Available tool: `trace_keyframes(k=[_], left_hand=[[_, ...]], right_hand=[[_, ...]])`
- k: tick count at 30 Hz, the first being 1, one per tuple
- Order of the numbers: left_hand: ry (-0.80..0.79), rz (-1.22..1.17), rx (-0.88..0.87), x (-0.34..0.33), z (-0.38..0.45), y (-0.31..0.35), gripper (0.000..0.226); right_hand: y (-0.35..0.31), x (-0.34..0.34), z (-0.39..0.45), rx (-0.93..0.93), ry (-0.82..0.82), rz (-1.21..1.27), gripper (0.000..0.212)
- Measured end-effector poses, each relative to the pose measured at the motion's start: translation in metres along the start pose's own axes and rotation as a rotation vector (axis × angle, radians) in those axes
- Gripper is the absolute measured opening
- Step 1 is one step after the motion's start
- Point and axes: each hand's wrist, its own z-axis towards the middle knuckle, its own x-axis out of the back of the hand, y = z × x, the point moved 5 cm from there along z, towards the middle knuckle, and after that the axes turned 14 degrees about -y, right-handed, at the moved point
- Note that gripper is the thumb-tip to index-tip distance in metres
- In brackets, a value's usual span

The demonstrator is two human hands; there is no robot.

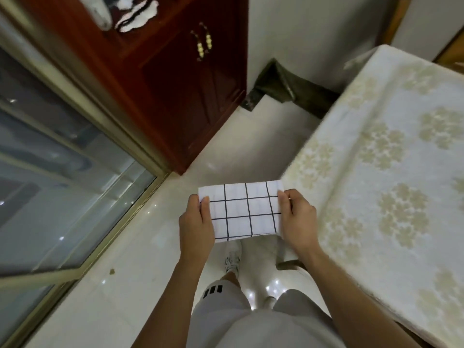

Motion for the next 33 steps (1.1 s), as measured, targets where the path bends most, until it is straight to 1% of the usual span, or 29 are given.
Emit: trace_keyframes(k=[4, 8, 12, 15, 18, 23, 27, 29, 33], left_hand=[[-0.134, 0.006, -0.093, -0.005, 0.058, 0.023, 0.019], [-0.274, 0.014, -0.165, -0.025, 0.101, 0.049, 0.019], [-0.392, 0.003, -0.257, -0.057, 0.122, 0.073, 0.02], [-0.447, -0.009, -0.328, -0.084, 0.13, 0.097, 0.022], [-0.497, 0.032, -0.387, -0.113, 0.134, 0.116, 0.028], [-0.575, 0.059, -0.462, -0.16, 0.129, 0.14, 0.032], [-0.641, 0.107, -0.473, -0.194, 0.126, 0.152, 0.037], [-0.67, 0.15, -0.468, -0.211, 0.128, 0.153, 0.039], [-0.704, 0.246, -0.43, -0.243, 0.137, 0.148, 0.042]], right_hand=[[-0.007, 0.013, 0.024, -0.095, 0.125, 0.047, 0.032], [-0.003, 0.028, 0.033, -0.193, 0.282, 0.102, 0.032], [0.016, 0.05, 0.03, -0.285, 0.395, 0.098, 0.032], [0.031, 0.069, 0.025, -0.35, 0.47, 0.101, 0.031], [0.049, 0.084, 0.017, -0.41, 0.523, 0.107, 0.029], [0.084, 0.111, 0.007, -0.492, 0.577, 0.116, 0.028], [0.111, 0.129, 0.003, -0.541, 0.6, 0.107, 0.028], [0.127, 0.136, 0.004, -0.561, 0.584, 0.073, 0.027], [0.162, 0.143, 0.011, -0.634, 0.489, 0.007, 0.029]])
